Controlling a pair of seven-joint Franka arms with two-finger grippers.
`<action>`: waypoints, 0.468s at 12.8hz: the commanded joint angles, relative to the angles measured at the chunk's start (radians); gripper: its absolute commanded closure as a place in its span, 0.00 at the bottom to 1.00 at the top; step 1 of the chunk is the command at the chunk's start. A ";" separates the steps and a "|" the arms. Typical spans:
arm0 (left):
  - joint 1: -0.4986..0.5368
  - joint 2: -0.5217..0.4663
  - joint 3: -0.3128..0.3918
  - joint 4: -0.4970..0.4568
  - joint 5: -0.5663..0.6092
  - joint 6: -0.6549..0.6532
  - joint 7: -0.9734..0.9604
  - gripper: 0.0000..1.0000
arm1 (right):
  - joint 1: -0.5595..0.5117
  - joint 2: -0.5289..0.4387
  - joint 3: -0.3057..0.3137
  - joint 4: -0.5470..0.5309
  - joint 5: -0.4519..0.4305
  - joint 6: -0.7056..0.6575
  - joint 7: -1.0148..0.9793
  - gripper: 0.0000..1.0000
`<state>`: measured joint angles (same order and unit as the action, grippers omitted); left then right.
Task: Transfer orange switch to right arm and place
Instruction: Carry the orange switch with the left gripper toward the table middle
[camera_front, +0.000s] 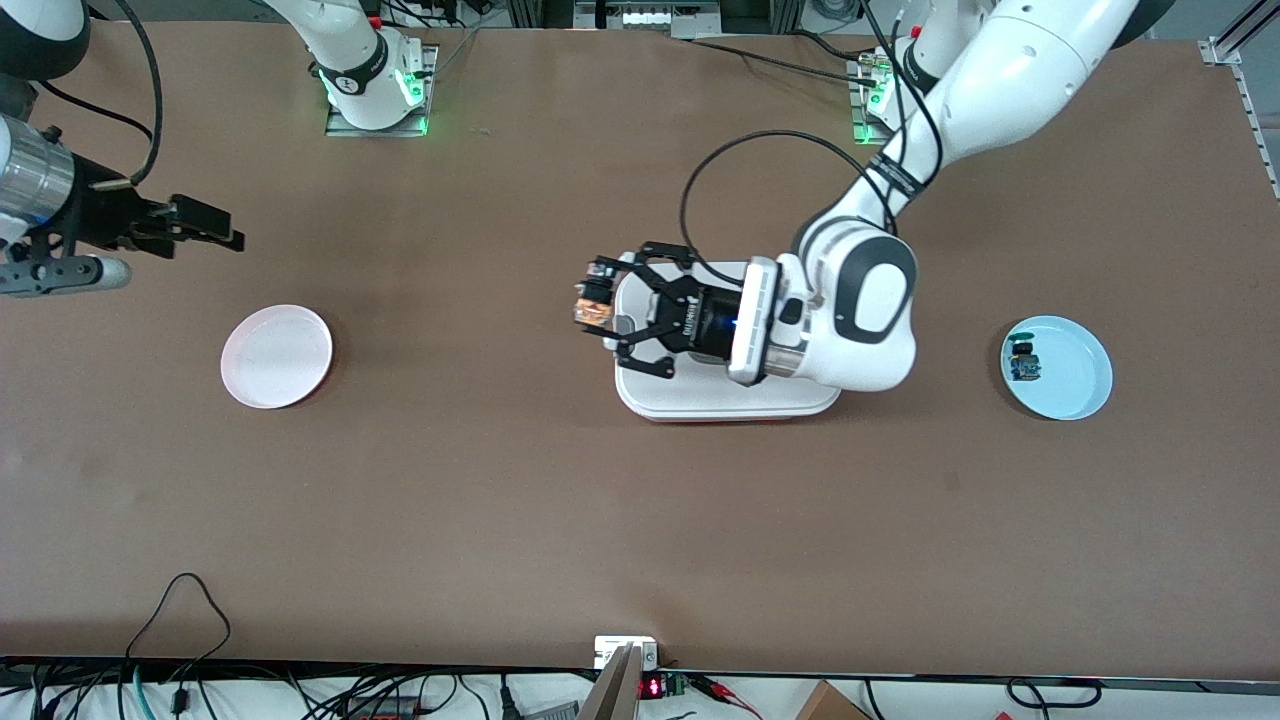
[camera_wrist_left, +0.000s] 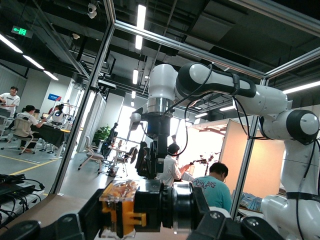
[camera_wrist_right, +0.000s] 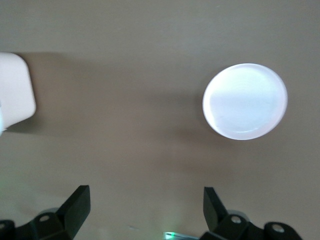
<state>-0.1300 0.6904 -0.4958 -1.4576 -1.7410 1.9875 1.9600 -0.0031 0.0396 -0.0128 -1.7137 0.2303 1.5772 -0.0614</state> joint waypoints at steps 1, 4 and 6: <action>-0.095 0.009 0.011 0.078 -0.025 0.165 -0.029 1.00 | 0.002 0.022 -0.001 0.019 0.140 -0.022 -0.015 0.00; -0.187 0.009 0.019 0.146 -0.009 0.305 -0.136 1.00 | 0.000 0.040 -0.001 0.017 0.395 -0.028 -0.003 0.00; -0.238 0.008 0.020 0.189 -0.005 0.407 -0.191 1.00 | -0.002 0.057 -0.003 -0.012 0.568 -0.023 -0.003 0.00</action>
<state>-0.3185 0.6906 -0.4947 -1.3316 -1.7442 2.3297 1.8281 0.0009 0.0731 -0.0135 -1.7157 0.6802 1.5650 -0.0608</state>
